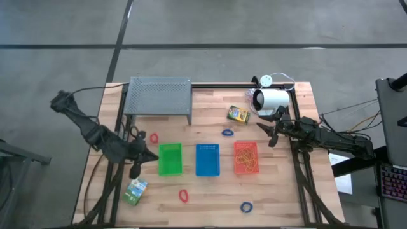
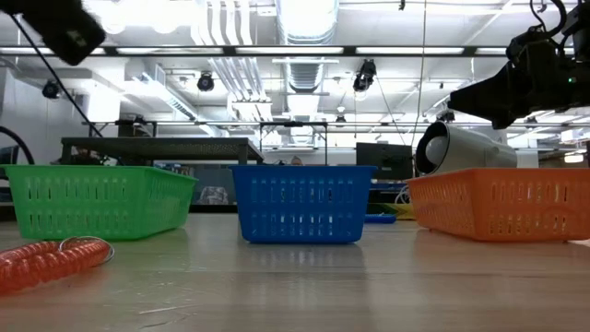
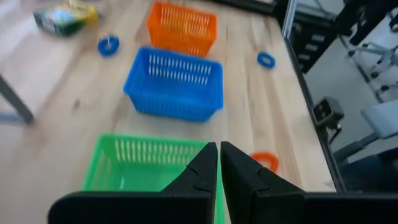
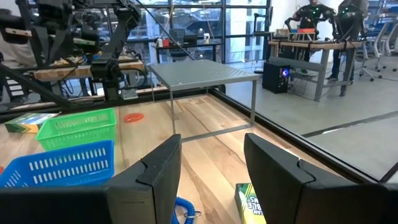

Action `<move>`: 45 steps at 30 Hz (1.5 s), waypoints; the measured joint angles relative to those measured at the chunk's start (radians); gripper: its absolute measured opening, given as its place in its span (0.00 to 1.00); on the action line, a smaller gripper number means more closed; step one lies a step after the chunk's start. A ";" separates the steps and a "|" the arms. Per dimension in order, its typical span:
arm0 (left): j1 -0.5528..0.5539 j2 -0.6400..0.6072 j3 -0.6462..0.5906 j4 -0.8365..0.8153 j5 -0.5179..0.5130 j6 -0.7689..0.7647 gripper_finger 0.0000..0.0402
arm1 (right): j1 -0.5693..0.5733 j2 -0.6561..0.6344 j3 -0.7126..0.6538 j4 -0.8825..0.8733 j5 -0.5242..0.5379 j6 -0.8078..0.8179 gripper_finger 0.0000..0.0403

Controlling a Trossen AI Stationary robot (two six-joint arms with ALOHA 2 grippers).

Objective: Pick & Place Office Desk Supplies
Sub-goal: Put the crayon box into the blue bin

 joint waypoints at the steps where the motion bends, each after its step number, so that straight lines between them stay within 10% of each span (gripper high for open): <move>1: -0.014 0.000 0.000 -0.018 -0.001 -0.027 0.07 | 0.000 0.000 0.000 0.000 0.000 0.001 0.43; 21: -0.116 0.206 0.074 -0.187 0.066 -0.274 0.18 | 0.000 0.000 0.000 0.000 0.000 -0.001 0.43; 45: -0.073 0.133 -0.058 -0.184 0.754 -0.129 0.42 | 0.000 0.000 0.000 0.000 0.001 -0.001 0.43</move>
